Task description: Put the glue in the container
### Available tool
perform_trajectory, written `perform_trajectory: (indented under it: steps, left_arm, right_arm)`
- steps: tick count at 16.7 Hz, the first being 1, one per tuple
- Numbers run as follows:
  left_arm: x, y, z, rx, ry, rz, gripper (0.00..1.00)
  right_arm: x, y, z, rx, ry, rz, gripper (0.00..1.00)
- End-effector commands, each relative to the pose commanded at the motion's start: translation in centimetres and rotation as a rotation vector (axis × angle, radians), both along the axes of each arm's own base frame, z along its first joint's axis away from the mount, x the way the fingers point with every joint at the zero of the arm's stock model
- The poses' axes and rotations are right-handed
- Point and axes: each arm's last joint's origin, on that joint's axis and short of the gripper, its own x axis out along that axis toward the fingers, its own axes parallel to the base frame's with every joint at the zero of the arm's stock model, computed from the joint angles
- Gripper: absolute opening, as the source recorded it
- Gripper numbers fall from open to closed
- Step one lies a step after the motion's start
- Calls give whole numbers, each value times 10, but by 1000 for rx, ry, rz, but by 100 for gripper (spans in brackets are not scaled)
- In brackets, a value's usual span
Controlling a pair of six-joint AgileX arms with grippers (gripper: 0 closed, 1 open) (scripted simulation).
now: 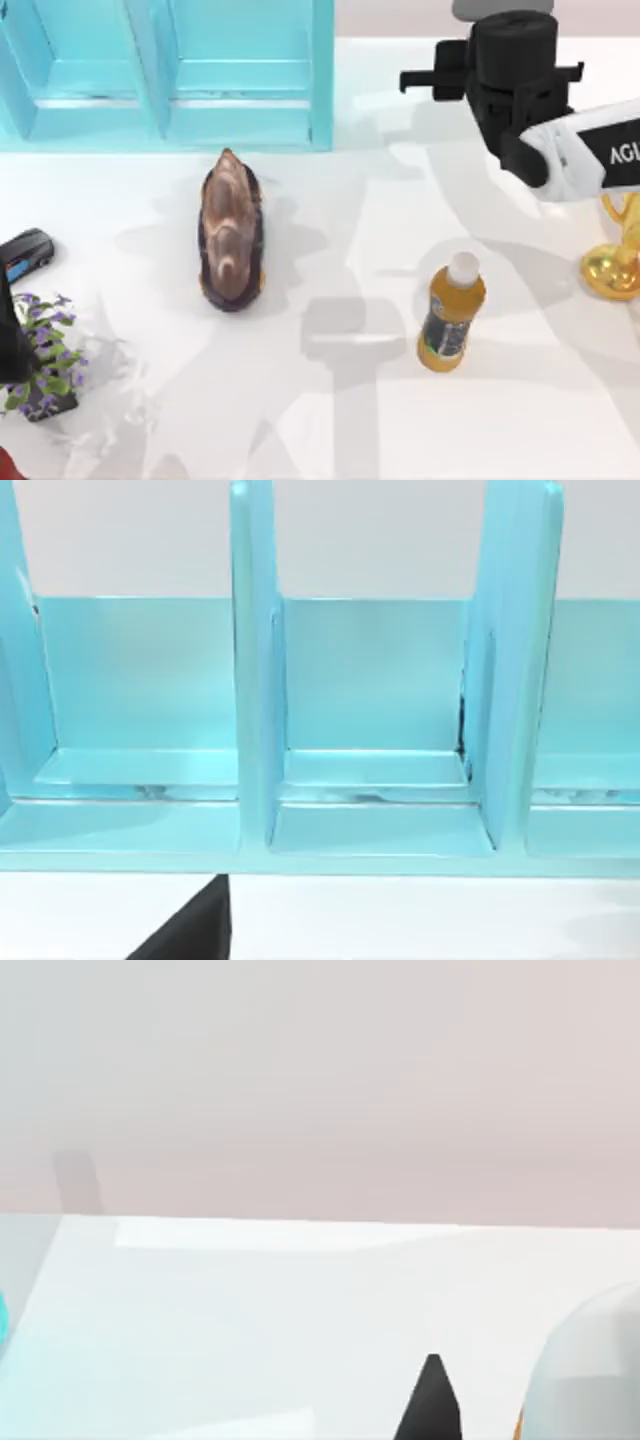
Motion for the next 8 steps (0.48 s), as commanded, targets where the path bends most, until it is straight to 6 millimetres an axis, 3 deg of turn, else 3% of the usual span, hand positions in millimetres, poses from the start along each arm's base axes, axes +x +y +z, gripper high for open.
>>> perform_trajectory:
  steps: [2, 4, 8]
  left_arm:
    - [0, 0, 0, 0, 0, 0, 100]
    - [0, 0, 0, 0, 0, 0, 100]
    - [0, 0, 0, 0, 0, 0, 100]
  right_arm:
    - [6, -11, 13, -34, 3, 32, 0]
    - [16, -34, 27, -102, 26, 83, 0]
    - [29, -112, 46, -317, 138, 254, 0]
